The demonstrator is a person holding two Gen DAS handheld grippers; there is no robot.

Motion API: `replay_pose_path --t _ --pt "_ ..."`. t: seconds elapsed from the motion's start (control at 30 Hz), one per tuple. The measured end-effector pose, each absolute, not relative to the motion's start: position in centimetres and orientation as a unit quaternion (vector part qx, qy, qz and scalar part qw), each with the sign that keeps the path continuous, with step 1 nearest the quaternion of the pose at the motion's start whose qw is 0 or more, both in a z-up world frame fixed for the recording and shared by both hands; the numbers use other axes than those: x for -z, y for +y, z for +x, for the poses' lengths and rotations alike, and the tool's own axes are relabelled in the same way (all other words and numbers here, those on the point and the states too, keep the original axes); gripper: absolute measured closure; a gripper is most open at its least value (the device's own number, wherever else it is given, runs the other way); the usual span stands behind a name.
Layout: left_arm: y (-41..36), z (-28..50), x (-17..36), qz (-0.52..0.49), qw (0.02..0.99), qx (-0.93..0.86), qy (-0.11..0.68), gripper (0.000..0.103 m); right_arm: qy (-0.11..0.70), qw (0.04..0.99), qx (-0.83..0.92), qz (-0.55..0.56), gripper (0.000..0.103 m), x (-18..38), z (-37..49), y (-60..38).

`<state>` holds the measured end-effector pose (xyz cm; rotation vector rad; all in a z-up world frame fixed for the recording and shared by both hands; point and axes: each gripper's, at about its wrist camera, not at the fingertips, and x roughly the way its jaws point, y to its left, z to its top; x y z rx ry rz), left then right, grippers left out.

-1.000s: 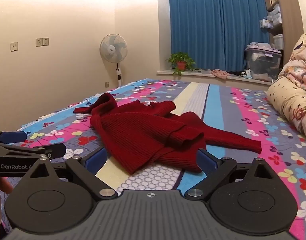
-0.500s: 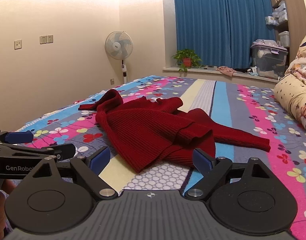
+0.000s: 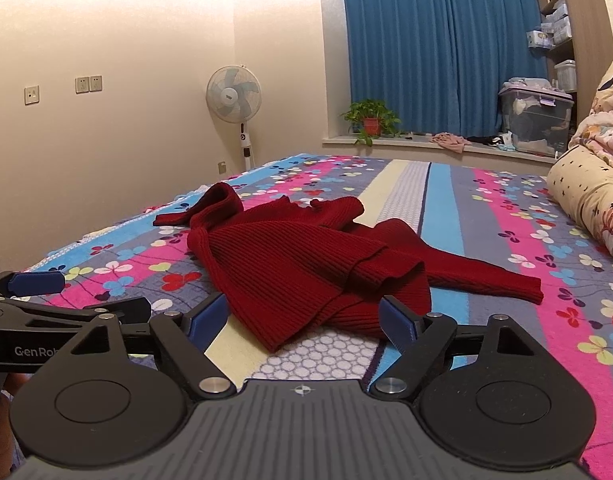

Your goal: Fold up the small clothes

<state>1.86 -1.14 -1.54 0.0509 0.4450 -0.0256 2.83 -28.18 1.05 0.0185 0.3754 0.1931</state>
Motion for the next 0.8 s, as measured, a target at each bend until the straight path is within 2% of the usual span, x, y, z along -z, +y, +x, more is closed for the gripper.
replay_pose_path --t 0.8 --pt "-1.18 1.86 1.69 0.029 0.974 0.003 0.223 0.0 0.189 0.977 -0.104 -0.002 0.019 -1.11 2.89 -27.82"
